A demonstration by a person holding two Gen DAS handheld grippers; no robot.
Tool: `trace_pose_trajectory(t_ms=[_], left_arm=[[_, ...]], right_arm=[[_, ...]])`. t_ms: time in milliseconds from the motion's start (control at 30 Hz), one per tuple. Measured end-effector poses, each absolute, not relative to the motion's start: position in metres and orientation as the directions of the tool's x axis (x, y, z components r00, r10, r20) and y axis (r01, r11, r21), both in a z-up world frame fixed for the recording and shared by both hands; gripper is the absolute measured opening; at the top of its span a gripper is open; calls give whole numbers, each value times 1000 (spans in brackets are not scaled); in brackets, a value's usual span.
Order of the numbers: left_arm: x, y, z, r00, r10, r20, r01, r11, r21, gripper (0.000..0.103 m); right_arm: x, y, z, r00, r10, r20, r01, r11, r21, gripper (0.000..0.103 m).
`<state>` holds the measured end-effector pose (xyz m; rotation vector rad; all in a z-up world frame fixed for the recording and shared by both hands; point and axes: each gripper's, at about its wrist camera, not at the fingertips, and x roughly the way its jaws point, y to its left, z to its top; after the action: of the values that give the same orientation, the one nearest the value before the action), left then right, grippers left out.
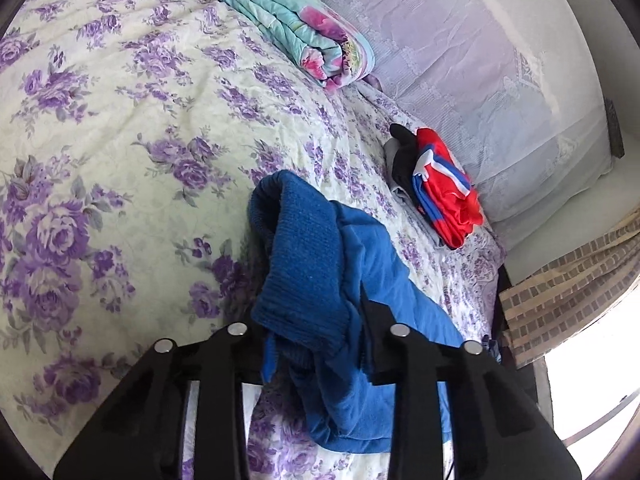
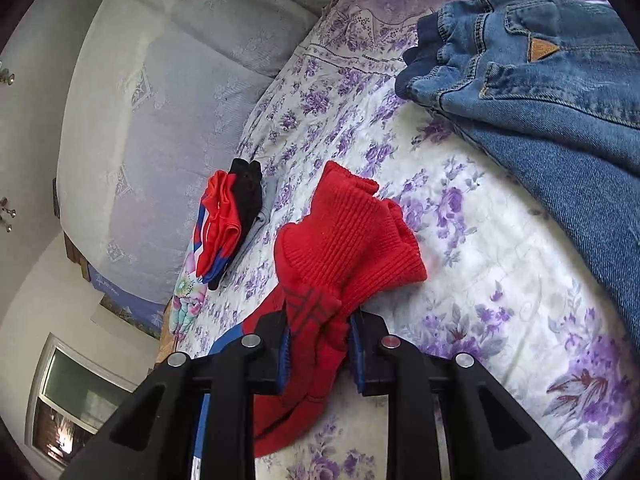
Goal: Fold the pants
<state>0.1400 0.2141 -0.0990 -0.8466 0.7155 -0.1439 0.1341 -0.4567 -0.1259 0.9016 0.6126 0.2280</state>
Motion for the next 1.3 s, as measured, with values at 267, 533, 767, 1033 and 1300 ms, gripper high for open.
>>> trace_pose_trajectory(t_ms=[267, 533, 767, 1033, 1300], left_arm=[[147, 236, -9, 859, -313, -406, -51, 736, -675, 24], [165, 286, -55, 758, -200, -621, -289, 750, -595, 41], [126, 299, -65, 820, -98, -563, -331, 722, -608, 58], [134, 176, -5, 813, -271, -516, 19, 897, -441, 58], [188, 89, -93, 571, -380, -727, 59, 903, -425, 53]], right_arm=[[161, -411, -48, 809, 507, -298, -145, 663, 734, 23], [206, -394, -119, 736, 496, -460, 18, 665, 746, 23], [184, -412, -110, 776, 401, -486, 80, 703, 707, 58], [156, -339, -46, 800, 433, -416, -174, 831, 529, 55], [201, -204, -99, 396, 649, -650, -373, 760, 532, 52]])
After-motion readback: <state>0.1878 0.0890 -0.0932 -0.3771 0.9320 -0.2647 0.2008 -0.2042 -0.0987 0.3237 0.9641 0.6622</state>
